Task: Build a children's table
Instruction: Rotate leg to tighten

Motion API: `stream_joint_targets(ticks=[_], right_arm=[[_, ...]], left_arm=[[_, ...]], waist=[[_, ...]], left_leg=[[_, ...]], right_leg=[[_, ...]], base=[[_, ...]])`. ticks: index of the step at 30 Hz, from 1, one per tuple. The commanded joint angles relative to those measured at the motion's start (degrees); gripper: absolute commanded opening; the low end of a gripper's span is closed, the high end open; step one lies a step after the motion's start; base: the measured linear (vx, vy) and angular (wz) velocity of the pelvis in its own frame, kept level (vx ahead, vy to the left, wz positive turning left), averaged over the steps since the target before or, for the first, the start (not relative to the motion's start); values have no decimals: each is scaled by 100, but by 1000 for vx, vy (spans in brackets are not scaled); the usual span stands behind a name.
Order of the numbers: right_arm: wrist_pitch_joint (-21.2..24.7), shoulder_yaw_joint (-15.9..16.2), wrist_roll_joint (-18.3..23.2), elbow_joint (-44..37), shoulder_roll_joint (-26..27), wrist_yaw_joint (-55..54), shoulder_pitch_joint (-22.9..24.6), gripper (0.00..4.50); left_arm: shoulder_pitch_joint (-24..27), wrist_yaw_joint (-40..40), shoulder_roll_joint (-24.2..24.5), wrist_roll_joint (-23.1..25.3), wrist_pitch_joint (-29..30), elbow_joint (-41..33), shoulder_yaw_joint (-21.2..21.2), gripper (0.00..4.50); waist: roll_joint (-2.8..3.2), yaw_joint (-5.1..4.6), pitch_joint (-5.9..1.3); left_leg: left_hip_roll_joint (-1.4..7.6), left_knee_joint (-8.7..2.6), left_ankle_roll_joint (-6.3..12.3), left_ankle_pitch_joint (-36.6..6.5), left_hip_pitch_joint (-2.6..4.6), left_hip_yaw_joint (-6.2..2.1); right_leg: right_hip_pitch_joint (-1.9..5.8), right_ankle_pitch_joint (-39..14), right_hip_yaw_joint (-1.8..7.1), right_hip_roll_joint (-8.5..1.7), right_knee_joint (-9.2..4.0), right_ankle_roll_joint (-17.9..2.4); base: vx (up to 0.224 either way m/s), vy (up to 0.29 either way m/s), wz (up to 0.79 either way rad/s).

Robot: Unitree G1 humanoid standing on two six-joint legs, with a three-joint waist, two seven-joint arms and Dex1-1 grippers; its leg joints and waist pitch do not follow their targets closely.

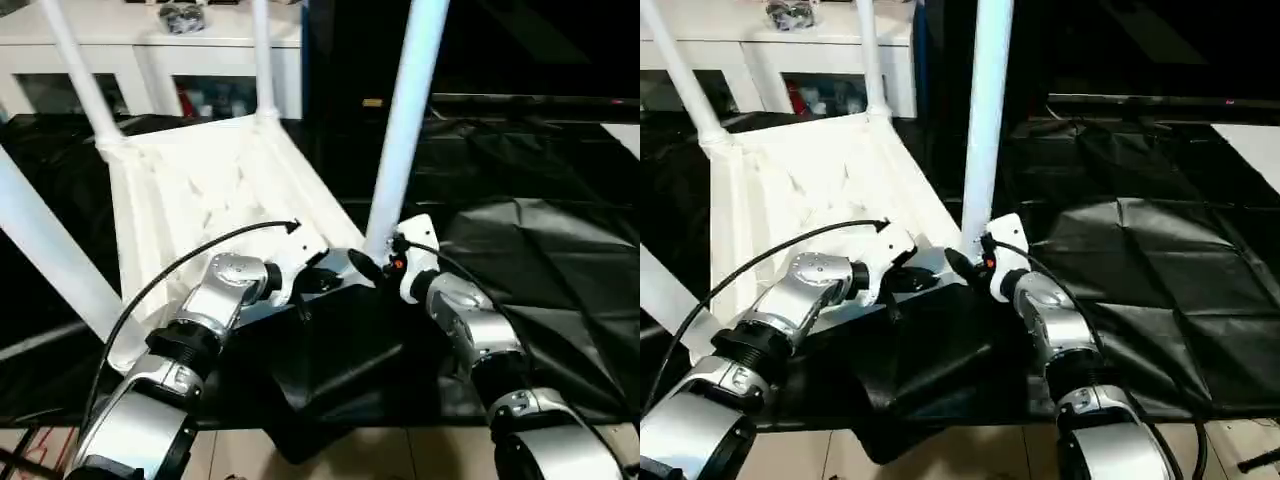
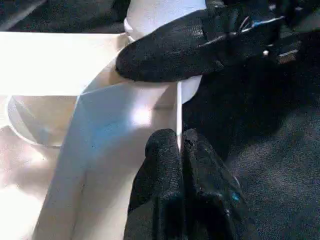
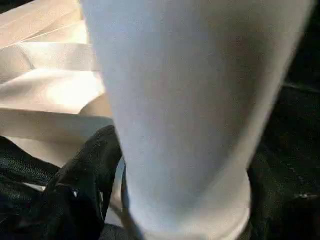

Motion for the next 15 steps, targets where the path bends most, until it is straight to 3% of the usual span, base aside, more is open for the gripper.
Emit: stream_joint_targets(ticks=[1,3,5,8,9,10,15], right_arm=[[-66,456,-92,-13,-18,785,5,375],[-228,581,-43,-203,-253,1457,98,375],[-243,655,49,-393,-431,1988,189,375],[-193,813,111,-695,-733,2748,332,375],[-145,871,127,-776,-819,2943,373,375],[-125,945,128,-847,-916,3145,412,375],[30,1100,194,-1042,-1172,3794,516,361]], left_arm=[[108,-680,-100,-291,-251,-334,-246,0],[199,-1091,69,-390,-303,-494,-262,0],[229,-1325,217,-419,-306,-552,-278,0],[227,-1598,427,-409,-399,-514,-277,0],[223,-1671,482,-403,-444,-492,-280,0],[217,-1772,537,-392,-480,-464,-272,0],[187,-2257,808,-407,-607,-370,-263,0]], waist=[[-19,17,-352],[-35,37,-376],[-29,45,-406],[-43,100,-416],[-43,100,-416],[-41,156,-401],[-40,215,-360]], left_leg=[[9,-392,278,-1456,-37,47],[12,-375,367,-1272,-58,56],[21,-343,518,-805,-90,66],[17,-298,739,-515,-114,90],[17,-298,739,-515,-114,90],[32,-311,738,-667,-95,94],[52,-357,426,-1148,-45,91]], right_leg=[[270,-1791,243,-250,-502,-1071],[302,-1376,250,-249,-444,-1210],[330,-553,252,-225,-335,-1446],[341,14,241,-204,-269,-1621],[341,14,241,-204,-269,-1621],[333,-305,238,-228,-306,-1571],[291,-1229,254,-247,-391,-1327]], base=[[0,0,0],[0,0,0],[0,0,0],[0,0,0],[0,0,0],[0,0,0],[0,0,0]])
